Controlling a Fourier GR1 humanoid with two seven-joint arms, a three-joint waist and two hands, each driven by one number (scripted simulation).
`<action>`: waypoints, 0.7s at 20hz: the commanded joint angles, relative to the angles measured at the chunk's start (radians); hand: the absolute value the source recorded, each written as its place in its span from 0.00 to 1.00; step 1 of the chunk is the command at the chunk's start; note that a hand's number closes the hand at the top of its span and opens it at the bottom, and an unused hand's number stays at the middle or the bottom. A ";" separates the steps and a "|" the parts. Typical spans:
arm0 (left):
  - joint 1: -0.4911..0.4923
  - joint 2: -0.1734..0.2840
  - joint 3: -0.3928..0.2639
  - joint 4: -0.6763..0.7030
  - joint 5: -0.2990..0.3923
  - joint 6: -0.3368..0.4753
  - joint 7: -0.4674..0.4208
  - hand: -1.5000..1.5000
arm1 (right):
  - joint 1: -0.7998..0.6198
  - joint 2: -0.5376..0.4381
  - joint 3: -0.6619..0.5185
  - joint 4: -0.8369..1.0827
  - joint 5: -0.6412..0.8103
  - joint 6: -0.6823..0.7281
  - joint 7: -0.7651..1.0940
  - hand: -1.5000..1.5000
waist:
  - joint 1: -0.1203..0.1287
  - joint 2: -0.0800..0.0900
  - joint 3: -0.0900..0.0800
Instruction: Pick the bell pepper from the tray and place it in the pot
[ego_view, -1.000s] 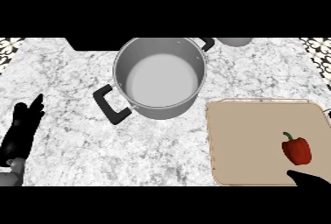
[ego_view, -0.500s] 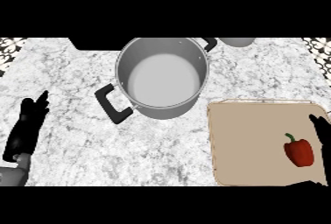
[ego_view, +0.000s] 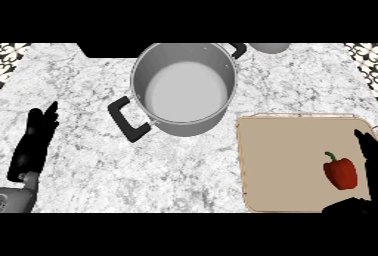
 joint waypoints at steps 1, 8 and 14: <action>-0.033 -0.048 -0.008 0.043 -0.046 0.026 0.003 0.50 | -0.013 0.041 0.021 0.093 0.053 0.005 0.055 0.00 | -0.002 0.001 0.000; 0.013 -0.057 0.044 -0.018 -0.076 -0.025 0.008 0.50 | -0.062 0.044 -0.081 0.220 0.073 -0.002 -0.073 0.00 | -0.001 0.000 0.001; -0.031 -0.086 0.070 0.035 -0.092 -0.073 -0.006 0.50 | -0.077 0.084 -0.038 0.353 0.189 -0.099 -0.130 0.00 | 0.000 0.000 0.001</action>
